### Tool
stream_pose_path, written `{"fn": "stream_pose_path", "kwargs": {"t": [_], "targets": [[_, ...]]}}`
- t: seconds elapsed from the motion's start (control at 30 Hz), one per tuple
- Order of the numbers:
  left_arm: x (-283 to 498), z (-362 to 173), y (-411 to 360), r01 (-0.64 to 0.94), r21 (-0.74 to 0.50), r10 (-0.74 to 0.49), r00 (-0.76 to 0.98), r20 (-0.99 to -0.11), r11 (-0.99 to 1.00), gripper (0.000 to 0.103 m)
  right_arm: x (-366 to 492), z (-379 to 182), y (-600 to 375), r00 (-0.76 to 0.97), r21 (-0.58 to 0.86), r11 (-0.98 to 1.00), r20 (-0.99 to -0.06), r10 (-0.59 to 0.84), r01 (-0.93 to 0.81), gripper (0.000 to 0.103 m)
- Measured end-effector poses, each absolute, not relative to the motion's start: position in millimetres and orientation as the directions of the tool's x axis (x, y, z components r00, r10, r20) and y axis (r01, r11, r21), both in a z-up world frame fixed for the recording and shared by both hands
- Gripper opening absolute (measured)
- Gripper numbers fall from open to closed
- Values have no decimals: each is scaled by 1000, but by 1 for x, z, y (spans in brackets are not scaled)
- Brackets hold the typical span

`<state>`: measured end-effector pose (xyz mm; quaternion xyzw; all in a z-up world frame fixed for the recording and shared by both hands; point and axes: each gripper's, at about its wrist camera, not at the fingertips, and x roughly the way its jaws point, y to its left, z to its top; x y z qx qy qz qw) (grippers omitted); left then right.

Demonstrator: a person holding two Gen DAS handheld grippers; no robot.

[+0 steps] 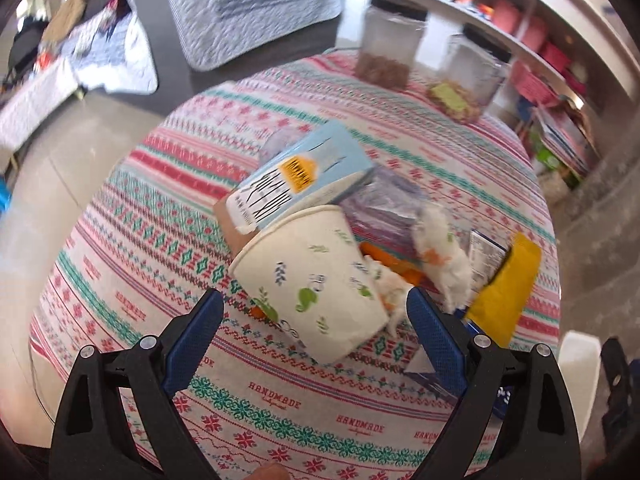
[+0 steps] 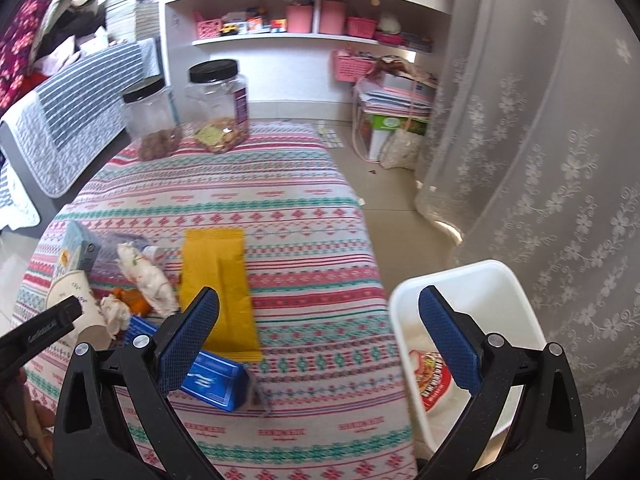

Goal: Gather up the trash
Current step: 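Grasp the green-leaf paper cup with the left gripper while the right gripper approaches the blue box, then grasp the blue box with the right gripper and lift it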

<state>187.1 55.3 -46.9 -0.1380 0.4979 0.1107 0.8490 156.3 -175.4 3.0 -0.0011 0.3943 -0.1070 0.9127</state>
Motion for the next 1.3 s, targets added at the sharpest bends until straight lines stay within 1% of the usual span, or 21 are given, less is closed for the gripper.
{"fn": "stream_pose_path", "kwargs": {"t": [0.17, 0.37, 0.4, 0.43, 0.47, 0.5, 0.53, 0.63, 0.97, 1.2, 1.3], "targets": [[199, -66, 71, -391, -166, 27, 443, -896, 905, 90, 163, -5, -163, 654, -104, 984, -736, -173, 143, 96], [208, -90, 86, -456, -317, -118, 414, -903, 832, 90, 166, -11, -157, 641, -132, 989, -753, -147, 71, 96], [208, -92, 88, -456, -335, -136, 415, -900, 825, 85, 166, -12, -157, 636, -134, 989, -759, -140, 58, 96], [207, -92, 87, -450, -339, -143, 416, -898, 826, 73, 167, -13, -156, 632, -135, 990, -763, -134, 48, 96], [207, -91, 86, -440, -334, -141, 416, -898, 834, 67, 167, -14, -156, 628, -136, 990, -768, -127, 35, 96], [206, -87, 84, -422, -325, -135, 421, -897, 846, 63, 167, -15, -155, 623, -139, 990, -772, -122, 21, 96], [205, -84, 83, -408, -320, -131, 428, -894, 855, 63, 167, -15, -154, 620, -141, 990, -776, -117, 10, 96], [199, -69, 80, -363, -303, -117, 453, -884, 881, 61, 168, -19, -151, 601, -143, 989, -794, -94, -35, 96], [181, -24, 87, -282, -319, -131, 529, -838, 905, 61, 172, -40, -125, 510, -139, 968, -860, -13, -210, 96], [169, 4, 74, -186, -228, -73, 601, -796, 956, 61, 177, -53, -89, 497, -201, 916, -868, -2, -347, 96], [168, 6, 75, -172, -215, -68, 610, -789, 961, 62, 178, -63, -78, 477, -225, 889, -879, -9, -399, 95]]}}
